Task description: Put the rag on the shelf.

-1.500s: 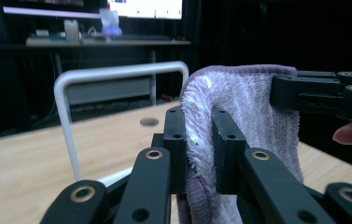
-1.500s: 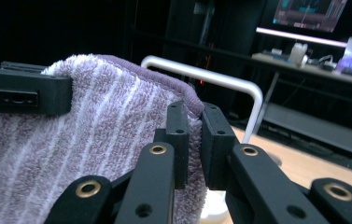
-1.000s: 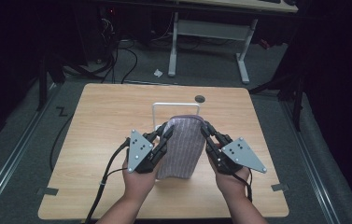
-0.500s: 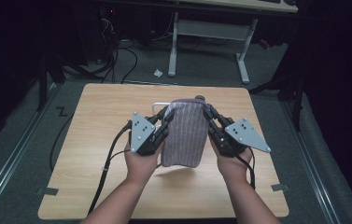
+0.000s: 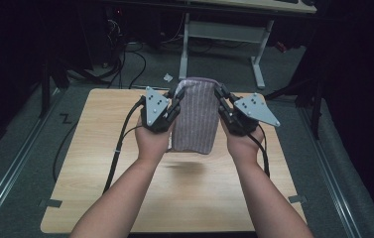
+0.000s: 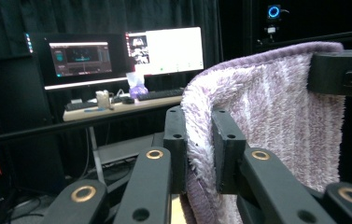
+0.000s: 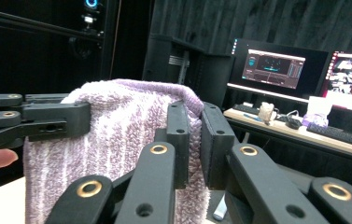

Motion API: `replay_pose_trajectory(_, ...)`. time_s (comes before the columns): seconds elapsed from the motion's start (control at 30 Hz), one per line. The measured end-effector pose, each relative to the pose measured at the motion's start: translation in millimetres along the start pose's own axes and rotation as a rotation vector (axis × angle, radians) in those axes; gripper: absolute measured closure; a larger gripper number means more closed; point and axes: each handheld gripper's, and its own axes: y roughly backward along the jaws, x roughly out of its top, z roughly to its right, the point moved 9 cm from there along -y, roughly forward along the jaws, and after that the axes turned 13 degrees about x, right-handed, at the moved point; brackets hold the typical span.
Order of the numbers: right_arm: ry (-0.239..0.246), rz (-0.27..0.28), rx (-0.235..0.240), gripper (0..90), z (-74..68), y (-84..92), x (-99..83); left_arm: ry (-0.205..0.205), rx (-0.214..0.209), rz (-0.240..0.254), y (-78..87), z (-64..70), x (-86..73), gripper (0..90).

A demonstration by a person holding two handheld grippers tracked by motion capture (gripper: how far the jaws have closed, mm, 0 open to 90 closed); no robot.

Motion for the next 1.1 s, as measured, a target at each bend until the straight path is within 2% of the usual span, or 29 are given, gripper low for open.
replay_pose_trajectory(0.23,-0.034,-0.023,-0.007,83.9,20.5,-28.5,-3.7,-0.012,0.018,-0.014,-25.6,-11.6,-1.8,78.4)
replay_pose_trajectory(0.37,-0.043,-0.038,-0.009,83.8,29.2,-42.3,-8.5,-0.033,0.030,-0.034,-37.7,-18.4,-5.7,78.3)
replay_pose_trajectory(0.57,-0.071,-0.055,0.011,83.8,39.2,-66.0,-14.9,0.026,0.027,-0.091,-56.7,-31.6,-13.5,77.8)
replay_pose_trajectory(0.67,-0.066,-0.077,0.009,83.8,43.4,-77.1,-16.4,-0.005,0.045,-0.104,-63.4,-36.5,-16.0,77.7)
replay_pose_trajectory(0.77,-0.047,-0.106,0.003,83.8,46.2,-88.1,-20.4,-0.009,0.066,-0.123,-72.0,-42.2,-22.1,77.2)
replay_pose_trajectory(0.87,-0.025,-0.152,-0.005,83.8,50.4,-99.6,-30.5,0.002,0.059,-0.168,-81.6,-45.8,-32.7,77.0)
replay_pose_trajectory(0.97,-0.045,-0.196,-0.008,83.6,56.7,-108.1,-44.8,-0.007,0.040,-0.221,-89.3,-48.3,-45.1,76.4)
replay_pose_trajectory(1.03,-0.037,-0.234,-0.013,83.6,60.0,-113.0,-56.0,-0.019,0.032,-0.271,-94.3,-48.3,-56.0,75.9)
replay_pose_trajectory(1.1,-0.055,-0.271,-0.014,83.5,61.6,-117.0,-68.1,-0.006,0.029,-0.303,-98.2,-48.0,-65.2,75.4)
